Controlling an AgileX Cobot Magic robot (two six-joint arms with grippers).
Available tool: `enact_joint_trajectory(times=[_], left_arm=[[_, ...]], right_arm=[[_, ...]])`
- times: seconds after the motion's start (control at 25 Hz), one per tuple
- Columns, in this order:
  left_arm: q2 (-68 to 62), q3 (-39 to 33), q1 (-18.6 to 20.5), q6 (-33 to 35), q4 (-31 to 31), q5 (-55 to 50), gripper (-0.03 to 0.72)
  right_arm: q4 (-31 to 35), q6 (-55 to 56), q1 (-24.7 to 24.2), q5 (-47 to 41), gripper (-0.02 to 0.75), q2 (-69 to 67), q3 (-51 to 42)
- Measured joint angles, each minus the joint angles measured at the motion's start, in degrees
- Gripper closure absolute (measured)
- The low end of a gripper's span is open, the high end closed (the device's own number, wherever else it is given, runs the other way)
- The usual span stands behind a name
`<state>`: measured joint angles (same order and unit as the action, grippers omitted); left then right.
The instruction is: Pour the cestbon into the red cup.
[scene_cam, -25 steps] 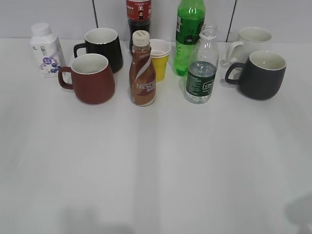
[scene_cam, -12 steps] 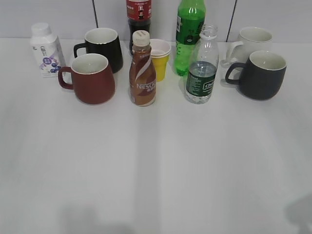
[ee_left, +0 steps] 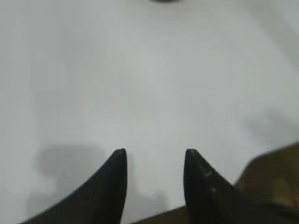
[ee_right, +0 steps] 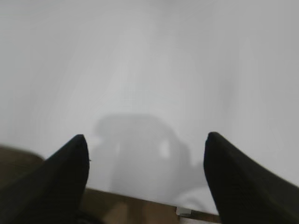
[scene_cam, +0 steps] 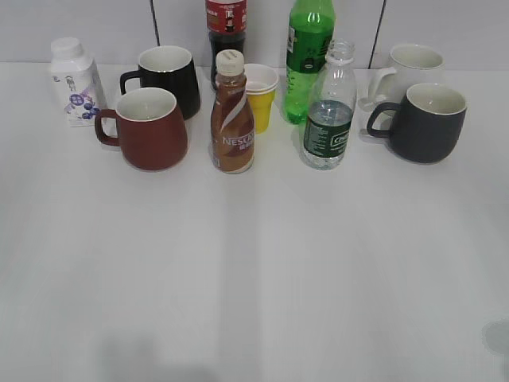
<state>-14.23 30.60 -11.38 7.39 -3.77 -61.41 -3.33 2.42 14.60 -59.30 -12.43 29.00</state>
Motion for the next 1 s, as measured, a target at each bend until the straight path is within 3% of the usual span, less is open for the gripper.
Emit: enact_joint_trajectory(times=[0.08,0.2,0.48,1.0], left_arm=[[3.5,0.0,3.4,0.0,0.0,0.0,0.381],[9.0,0.0,7.0,0.0,0.0,0.0,0.381],[14.5,-0.1,8.0,0.0,0.0,0.0,0.381],[14.6,-0.1,8.0,0.0,0.0,0.1,0.381]], right_arm=[[0.0,0.0,-5.9,0.0,0.162,1.2,0.0],[0.1,0.0,-9.2,-0.1,0.162,4.2,0.0],[0.1,0.0,-9.5,-0.3,0.162,12.6,-0.1],[0.1,0.0,-9.8,-0.2,0.162,12.9,-0.1]])
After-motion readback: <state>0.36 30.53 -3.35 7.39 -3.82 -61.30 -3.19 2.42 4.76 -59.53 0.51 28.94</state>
